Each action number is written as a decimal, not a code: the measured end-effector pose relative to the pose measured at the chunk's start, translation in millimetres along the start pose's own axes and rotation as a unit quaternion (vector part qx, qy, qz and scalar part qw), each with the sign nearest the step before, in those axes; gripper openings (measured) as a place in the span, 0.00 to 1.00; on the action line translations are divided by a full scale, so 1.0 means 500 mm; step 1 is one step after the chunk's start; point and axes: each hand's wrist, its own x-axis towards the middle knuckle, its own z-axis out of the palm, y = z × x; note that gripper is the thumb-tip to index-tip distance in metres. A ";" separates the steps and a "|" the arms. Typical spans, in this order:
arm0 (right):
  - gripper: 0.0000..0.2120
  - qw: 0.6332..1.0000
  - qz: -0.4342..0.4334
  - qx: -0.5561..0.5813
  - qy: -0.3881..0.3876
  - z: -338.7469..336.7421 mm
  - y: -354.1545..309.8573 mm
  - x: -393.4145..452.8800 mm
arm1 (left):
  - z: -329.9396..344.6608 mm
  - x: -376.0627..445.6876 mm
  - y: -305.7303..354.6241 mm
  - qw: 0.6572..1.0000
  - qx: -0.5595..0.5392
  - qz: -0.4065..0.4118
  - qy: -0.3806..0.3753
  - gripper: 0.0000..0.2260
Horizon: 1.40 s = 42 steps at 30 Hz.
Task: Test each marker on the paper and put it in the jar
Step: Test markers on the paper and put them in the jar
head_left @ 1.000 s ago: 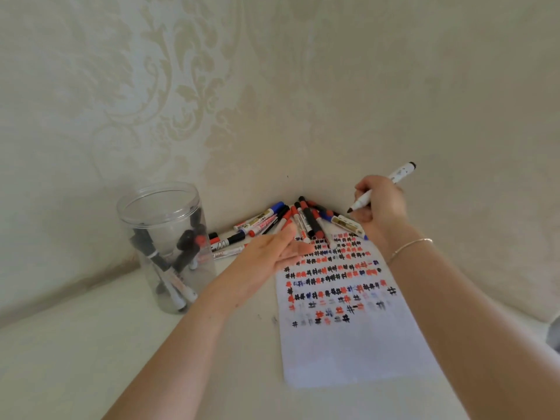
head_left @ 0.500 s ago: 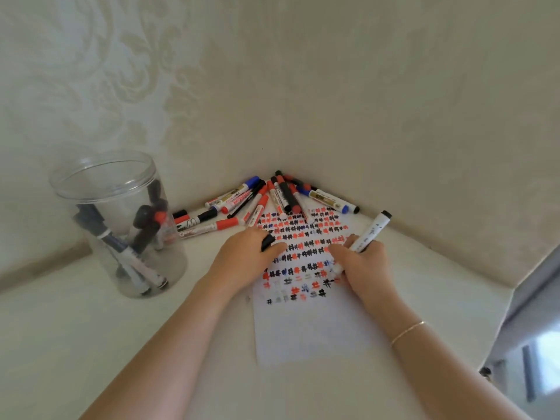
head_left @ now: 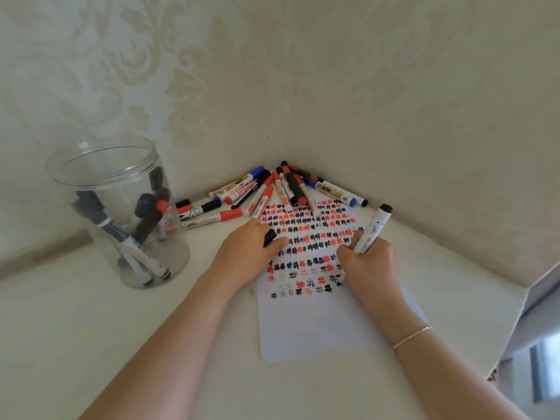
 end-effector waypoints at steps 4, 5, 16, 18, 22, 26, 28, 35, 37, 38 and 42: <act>0.14 0.999 0.016 0.025 -0.014 -0.004 -0.001 0.000 | 0.003 0.002 -0.003 1.000 -0.006 -0.002 -0.001 0.17; 0.14 1.000 0.015 0.016 -0.018 -0.002 0.000 0.000 | 0.004 0.002 -0.003 1.000 -0.007 -0.003 -0.002 0.17; 0.12 1.000 0.011 0.003 -0.014 0.003 0.005 0.003 | 0.006 0.004 -0.004 1.000 -0.004 -0.002 0.001 0.17; 0.15 1.000 0.011 -0.008 -0.023 0.004 0.006 0.002 | 0.007 0.004 -0.005 1.000 -0.003 -0.001 0.000 0.17; 0.14 1.000 0.018 0.024 0.001 -0.001 0.007 0.005 | 0.009 0.004 -0.006 1.000 -0.001 -0.001 0.002 0.16; 0.17 1.000 -0.005 -0.011 -0.012 0.005 0.010 0.005 | 0.007 0.004 -0.003 1.000 0.006 0.000 0.000 0.16; 0.18 1.000 -0.014 -0.014 -0.015 0.005 0.012 0.006 | 0.008 0.004 -0.004 1.000 0.008 0.000 0.000 0.16; 0.06 0.959 0.039 0.275 -0.058 -0.027 0.002 0.018 | 0.008 0.003 -0.003 1.000 0.002 -0.001 0.006 0.17; 0.06 0.956 0.043 0.280 -0.079 -0.031 0.002 0.020 | 0.007 0.003 -0.002 1.000 0.003 -0.003 0.003 0.17; 0.08 0.953 0.051 0.286 -0.082 -0.031 0.002 0.020 | 0.006 0.002 -0.001 1.000 0.004 -0.003 0.002 0.17; 0.11 0.972 0.034 0.225 -0.063 -0.019 0.003 0.012 | 0.006 0.000 -0.002 1.000 0.009 -0.005 0.002 0.17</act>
